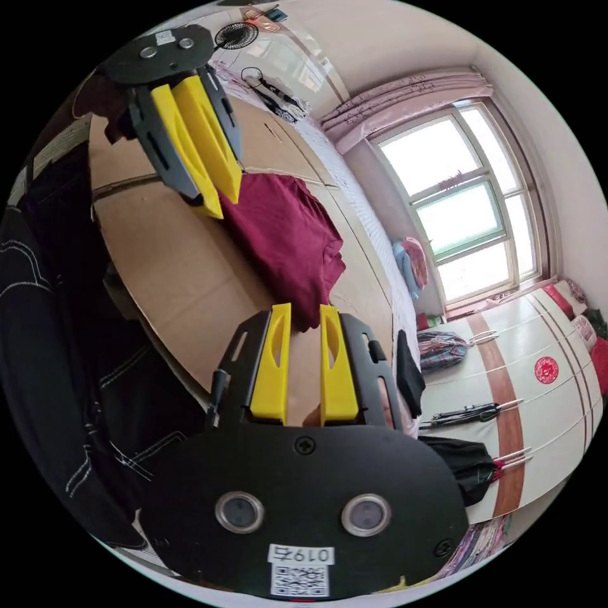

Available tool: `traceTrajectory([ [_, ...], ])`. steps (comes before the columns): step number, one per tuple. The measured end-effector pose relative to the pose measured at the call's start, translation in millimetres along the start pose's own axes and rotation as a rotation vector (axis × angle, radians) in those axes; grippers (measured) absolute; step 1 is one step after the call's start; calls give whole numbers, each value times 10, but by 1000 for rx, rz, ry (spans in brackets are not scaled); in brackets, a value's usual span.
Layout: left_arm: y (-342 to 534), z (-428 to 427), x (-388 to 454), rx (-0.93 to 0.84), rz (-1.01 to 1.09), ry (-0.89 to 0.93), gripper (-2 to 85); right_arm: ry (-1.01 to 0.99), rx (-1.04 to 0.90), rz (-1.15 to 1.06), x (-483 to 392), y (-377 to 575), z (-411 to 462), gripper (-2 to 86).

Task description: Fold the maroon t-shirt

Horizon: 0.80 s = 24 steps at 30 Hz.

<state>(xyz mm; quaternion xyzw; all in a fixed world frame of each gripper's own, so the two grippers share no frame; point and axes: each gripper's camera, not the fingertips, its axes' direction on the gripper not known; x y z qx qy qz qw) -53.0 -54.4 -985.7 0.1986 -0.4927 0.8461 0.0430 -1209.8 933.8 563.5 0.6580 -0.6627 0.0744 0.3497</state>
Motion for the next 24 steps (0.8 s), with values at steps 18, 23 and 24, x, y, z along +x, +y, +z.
traceTrajectory([
  [18,-794,1026,1407,-78,444,-224,18,-397,-9,600,1037,924,-70,50],
  [23,-864,1135,1453,-93,438,-239,11,-537,20,683,1547,915,-100,44],
  [24,-882,1143,1423,-91,423,-232,10,-562,27,699,1619,917,-102,46],
])
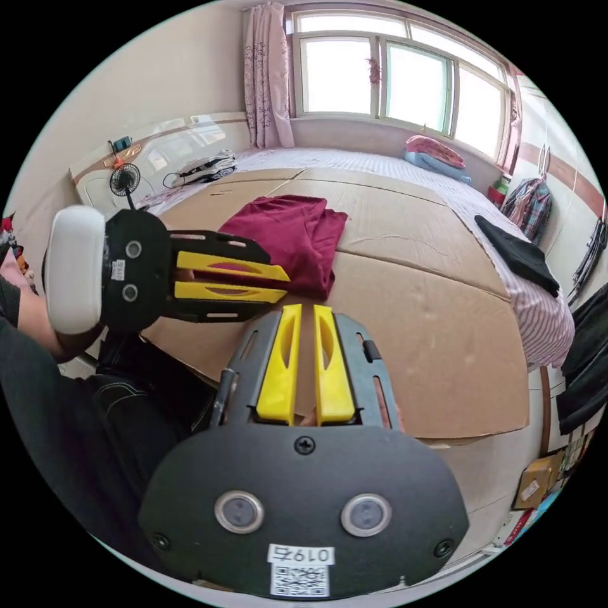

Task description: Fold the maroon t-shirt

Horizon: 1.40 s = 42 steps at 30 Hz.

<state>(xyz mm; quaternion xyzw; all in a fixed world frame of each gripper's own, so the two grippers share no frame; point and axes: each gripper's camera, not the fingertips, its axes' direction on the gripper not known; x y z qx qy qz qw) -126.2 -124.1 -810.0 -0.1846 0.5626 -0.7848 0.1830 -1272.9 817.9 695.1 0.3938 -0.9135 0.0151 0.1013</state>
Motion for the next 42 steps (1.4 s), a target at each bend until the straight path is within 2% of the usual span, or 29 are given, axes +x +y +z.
traceTrajectory([
  [9,143,52,-592,68,-236,145,6,-229,-5,251,657,-792,-481,80],
  [18,302,63,-1135,114,-306,140,5,-420,74,516,1270,-1626,-1107,91],
  [24,407,74,-1592,137,-328,151,7,-541,145,654,1515,-2246,-1509,135],
  [27,443,92,-1822,144,-337,152,8,-510,170,709,1536,-2578,-1717,110],
  [29,461,106,-1950,139,-324,141,10,-460,163,741,1521,-2856,-1850,46],
  [31,504,88,-2103,141,-304,134,14,-455,166,736,1505,-3080,-1957,26],
  [36,1018,-13,-3190,196,-445,172,38,-444,182,728,1548,-3680,-2255,3],
  [40,1565,347,-4254,76,-623,178,75,-436,164,705,1692,-4240,-2480,-1],
  [42,2005,708,-4976,47,-786,302,100,-426,137,678,1780,-4518,-2550,-2],
])
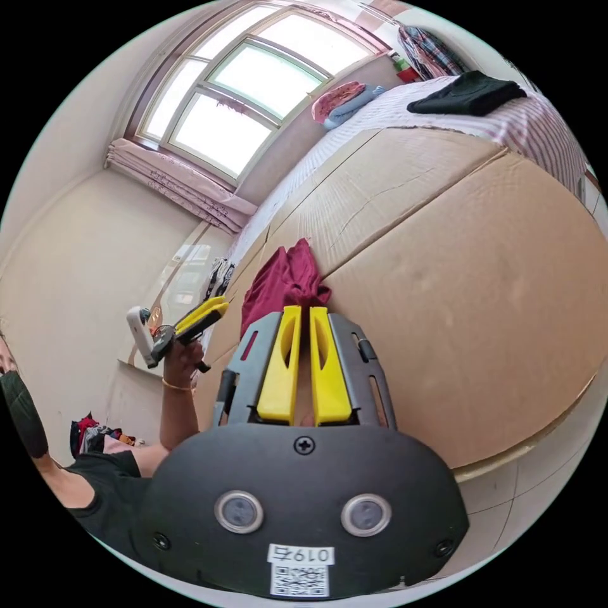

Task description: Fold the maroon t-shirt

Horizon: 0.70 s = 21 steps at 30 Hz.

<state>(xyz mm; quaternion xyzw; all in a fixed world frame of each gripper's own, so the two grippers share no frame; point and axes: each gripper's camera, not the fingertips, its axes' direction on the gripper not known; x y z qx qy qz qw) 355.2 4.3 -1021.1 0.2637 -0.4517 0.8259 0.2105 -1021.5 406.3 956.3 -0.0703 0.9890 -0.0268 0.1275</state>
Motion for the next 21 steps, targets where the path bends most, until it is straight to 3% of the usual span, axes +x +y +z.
traceTrajectory([
  [6,-613,277,-1217,-77,-106,273,129,21,-154,-60,-348,-974,124,-2],
  [15,-1503,768,-1837,-278,-129,406,76,-15,-288,-99,-976,-2500,638,-2],
  [21,-1524,511,-2213,-290,-155,474,29,-22,-431,-182,-1526,-3289,1188,-2],
])
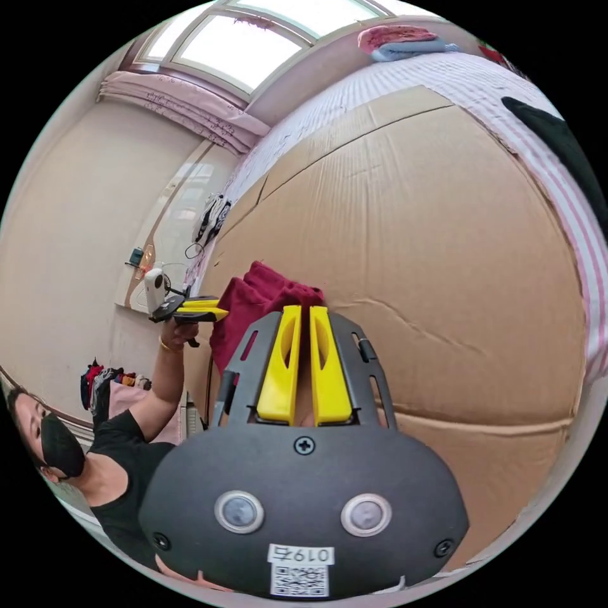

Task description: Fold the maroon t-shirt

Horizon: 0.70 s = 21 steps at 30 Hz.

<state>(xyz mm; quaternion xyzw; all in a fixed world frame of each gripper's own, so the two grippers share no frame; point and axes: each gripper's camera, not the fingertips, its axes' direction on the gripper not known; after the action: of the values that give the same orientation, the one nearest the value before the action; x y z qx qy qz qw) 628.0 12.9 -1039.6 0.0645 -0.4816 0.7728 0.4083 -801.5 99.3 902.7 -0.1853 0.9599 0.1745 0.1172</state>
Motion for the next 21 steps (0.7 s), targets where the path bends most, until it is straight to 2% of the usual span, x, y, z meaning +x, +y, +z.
traceTrajectory([
  [8,481,-613,129,24,-41,-43,18,-187,-214,-126,-690,-1053,553,-2],
  [12,519,-809,135,30,-56,-168,18,-93,-244,-152,-1014,-1330,795,-2],
  [21,449,-1148,-102,56,-93,-116,51,-76,-237,-156,-1291,-1482,970,34],
])
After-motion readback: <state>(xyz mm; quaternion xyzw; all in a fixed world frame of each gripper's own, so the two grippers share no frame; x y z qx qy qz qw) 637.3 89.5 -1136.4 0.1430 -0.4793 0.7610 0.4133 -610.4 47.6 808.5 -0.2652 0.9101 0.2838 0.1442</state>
